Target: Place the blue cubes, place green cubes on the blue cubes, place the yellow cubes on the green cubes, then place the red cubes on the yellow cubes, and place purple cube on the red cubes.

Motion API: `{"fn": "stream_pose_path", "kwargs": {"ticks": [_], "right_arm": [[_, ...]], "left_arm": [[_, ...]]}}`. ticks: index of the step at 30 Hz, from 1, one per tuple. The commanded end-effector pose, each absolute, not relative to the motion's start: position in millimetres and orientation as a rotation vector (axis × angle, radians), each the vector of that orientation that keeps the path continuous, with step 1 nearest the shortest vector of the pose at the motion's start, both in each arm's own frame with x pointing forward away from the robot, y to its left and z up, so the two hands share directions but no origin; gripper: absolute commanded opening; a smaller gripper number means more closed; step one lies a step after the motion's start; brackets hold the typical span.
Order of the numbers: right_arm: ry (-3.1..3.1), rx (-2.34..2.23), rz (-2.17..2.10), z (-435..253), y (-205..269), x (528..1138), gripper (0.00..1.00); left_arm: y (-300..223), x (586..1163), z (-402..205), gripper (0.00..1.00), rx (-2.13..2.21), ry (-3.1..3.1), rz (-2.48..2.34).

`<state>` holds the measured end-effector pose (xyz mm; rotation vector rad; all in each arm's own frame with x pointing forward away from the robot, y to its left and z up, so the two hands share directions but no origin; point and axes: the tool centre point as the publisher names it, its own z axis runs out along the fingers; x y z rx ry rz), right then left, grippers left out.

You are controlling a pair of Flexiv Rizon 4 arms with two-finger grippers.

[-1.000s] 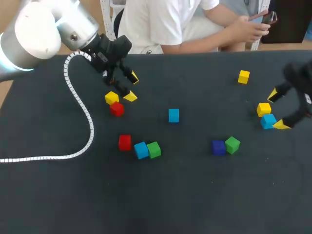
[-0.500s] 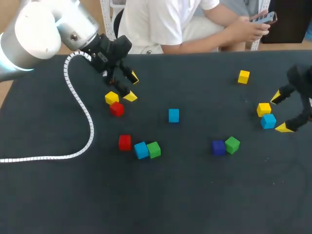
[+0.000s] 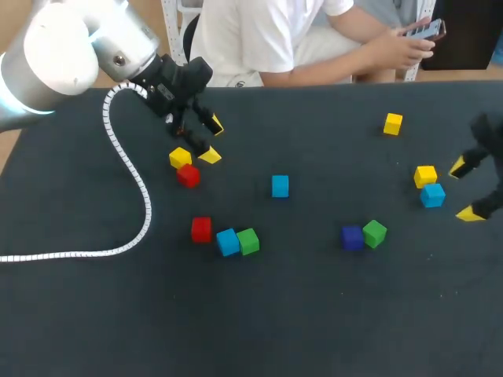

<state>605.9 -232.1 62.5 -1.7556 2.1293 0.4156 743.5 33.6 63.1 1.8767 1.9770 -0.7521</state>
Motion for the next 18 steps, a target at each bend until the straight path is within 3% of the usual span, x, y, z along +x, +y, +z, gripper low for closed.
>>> {"fn": "stream_pose_path", "kwargs": {"ticks": [1, 18], "right_arm": [[2.109, -1.750, 0.443, 63.6, -251.9, 604.4, 1.00], [1.986, -1.964, 0.554, 33.7, -243.2, 619.3, 1.00]], "left_arm": [[33.6, 746.6, 63.0, 1.00, 1.884, 1.976, -0.758], [33.6, 746.6, 63.0, 1.00, 1.884, 1.976, -0.758]]}}
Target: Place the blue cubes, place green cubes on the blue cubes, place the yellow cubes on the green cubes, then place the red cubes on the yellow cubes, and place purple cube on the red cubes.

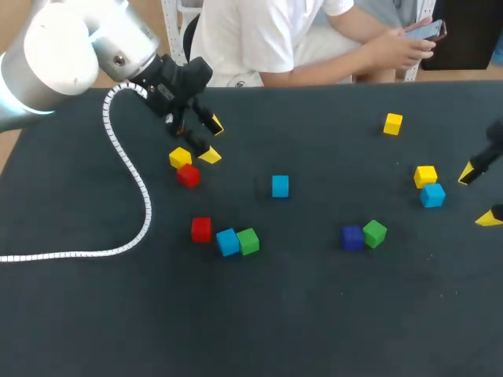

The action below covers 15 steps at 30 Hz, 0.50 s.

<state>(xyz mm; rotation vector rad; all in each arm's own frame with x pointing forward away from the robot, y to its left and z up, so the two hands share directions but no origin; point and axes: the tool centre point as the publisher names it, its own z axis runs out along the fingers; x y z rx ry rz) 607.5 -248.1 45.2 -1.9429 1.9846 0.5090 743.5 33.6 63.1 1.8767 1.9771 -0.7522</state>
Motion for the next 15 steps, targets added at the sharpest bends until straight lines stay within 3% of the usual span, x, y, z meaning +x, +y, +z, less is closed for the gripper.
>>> {"fn": "stream_pose_path", "kwargs": {"ticks": [1, 15], "right_arm": [[1.986, -1.967, 0.551, 32.5, -241.7, 619.2, 1.00], [1.966, -1.990, 0.516, 18.2, -229.1, 629.4, 1.00]], "left_arm": [[33.6, 746.6, 63.0, 1.00, 1.884, 1.976, -0.758], [33.6, 746.6, 63.0, 1.00, 1.884, 1.976, -0.758]]}}
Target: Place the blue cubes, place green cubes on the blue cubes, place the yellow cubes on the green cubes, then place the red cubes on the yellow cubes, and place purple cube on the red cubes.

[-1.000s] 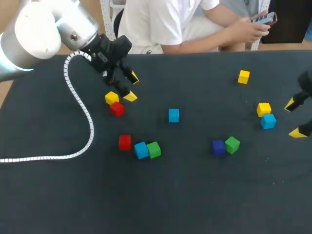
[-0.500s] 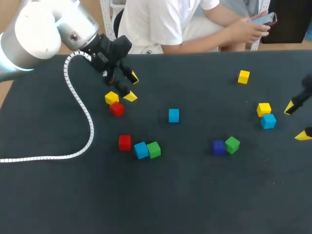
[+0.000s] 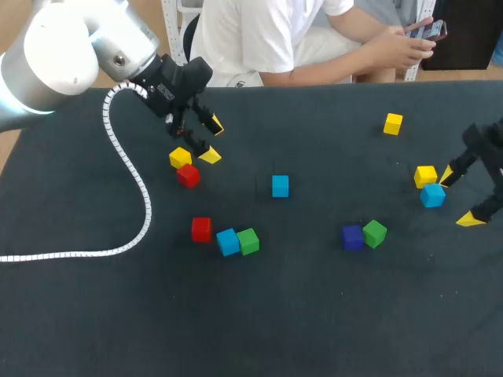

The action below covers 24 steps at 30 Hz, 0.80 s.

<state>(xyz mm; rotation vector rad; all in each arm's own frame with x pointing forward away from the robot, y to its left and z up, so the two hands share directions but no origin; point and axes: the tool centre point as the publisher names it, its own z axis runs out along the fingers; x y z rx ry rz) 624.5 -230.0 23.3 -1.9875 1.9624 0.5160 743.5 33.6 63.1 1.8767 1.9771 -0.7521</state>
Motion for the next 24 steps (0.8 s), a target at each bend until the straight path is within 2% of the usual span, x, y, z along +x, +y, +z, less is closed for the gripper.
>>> {"fn": "stream_pose_path", "kwargs": {"ticks": [1, 24], "right_arm": [[1.966, -1.991, 0.516, 17.4, -228.9, 630.7, 1.00], [1.952, -1.996, 0.499, 11.0, -228.7, 656.4, 1.00]], "left_arm": [[33.6, 746.6, 63.0, 1.00, 1.884, 1.976, -0.758], [33.6, 746.6, 63.0, 1.00, 1.884, 1.976, -0.758]]}}
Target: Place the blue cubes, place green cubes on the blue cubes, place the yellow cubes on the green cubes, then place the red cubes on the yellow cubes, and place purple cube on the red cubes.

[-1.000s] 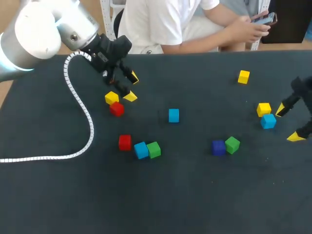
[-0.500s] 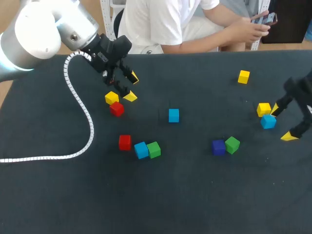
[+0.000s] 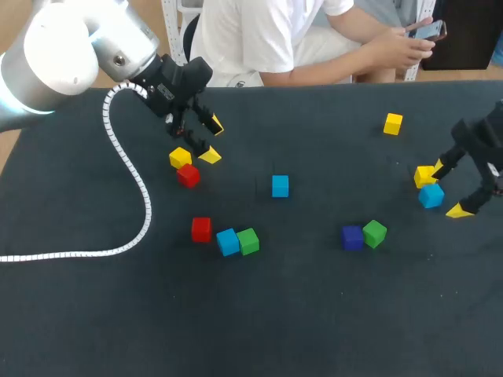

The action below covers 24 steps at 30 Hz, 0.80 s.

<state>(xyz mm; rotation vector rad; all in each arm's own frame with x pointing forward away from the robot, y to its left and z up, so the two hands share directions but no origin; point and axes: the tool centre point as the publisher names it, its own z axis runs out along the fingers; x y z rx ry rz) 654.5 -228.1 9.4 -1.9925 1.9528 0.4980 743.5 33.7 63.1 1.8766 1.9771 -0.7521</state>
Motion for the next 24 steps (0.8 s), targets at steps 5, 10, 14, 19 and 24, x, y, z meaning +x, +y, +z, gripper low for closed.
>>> {"fn": "stream_pose_path", "kwargs": {"ticks": [5, 10, 14, 19, 24], "right_arm": [[1.957, -2.030, 0.493, 6.5, -226.5, 663.1, 1.00], [1.966, -2.047, 0.503, 0.3, -224.3, 668.9, 1.00], [1.972, -2.052, 0.502, -4.2, -222.8, 673.7, 1.00], [1.976, -2.050, 0.506, -4.2, -222.4, 674.2, 1.00], [1.970, -2.049, 0.519, -4.8, -224.6, 662.8, 1.00]], "left_arm": [[33.6, 746.6, 63.0, 1.00, 1.884, 1.976, -0.758], [33.6, 746.6, 63.0, 1.00, 1.884, 1.976, -0.758], [33.6, 746.6, 63.0, 1.00, 1.884, 1.976, -0.758], [33.6, 746.6, 63.0, 1.00, 1.884, 1.976, -0.758], [33.6, 746.6, 63.0, 1.00, 1.884, 1.976, -0.758]]}}
